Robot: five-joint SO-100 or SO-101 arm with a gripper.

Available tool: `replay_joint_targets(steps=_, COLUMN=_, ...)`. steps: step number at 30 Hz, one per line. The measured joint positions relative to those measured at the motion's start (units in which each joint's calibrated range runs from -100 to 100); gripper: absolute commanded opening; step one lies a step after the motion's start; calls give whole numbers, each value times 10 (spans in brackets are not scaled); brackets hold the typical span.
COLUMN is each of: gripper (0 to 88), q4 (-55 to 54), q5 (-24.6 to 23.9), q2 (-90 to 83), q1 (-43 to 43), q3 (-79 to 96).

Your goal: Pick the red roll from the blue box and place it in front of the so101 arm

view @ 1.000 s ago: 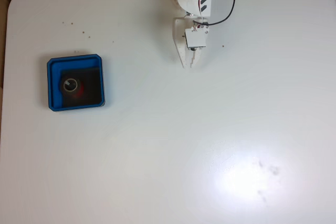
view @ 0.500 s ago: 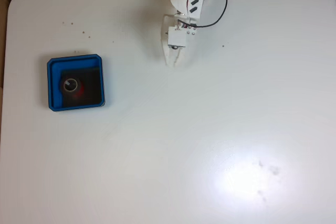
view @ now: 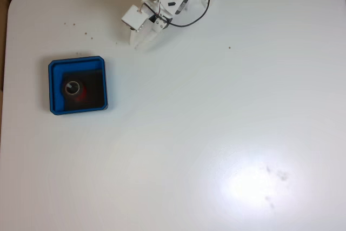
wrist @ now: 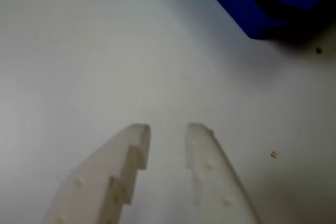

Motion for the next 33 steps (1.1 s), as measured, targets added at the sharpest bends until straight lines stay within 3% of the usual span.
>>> replay_joint_targets(steps=13, gripper=7, q4=0, q5=0, q2=0, q1=203, q3=0)
replay_joint_targets(steps=33, gripper=7, q4=0, q5=2, q2=33, q1=207, q3=-76)
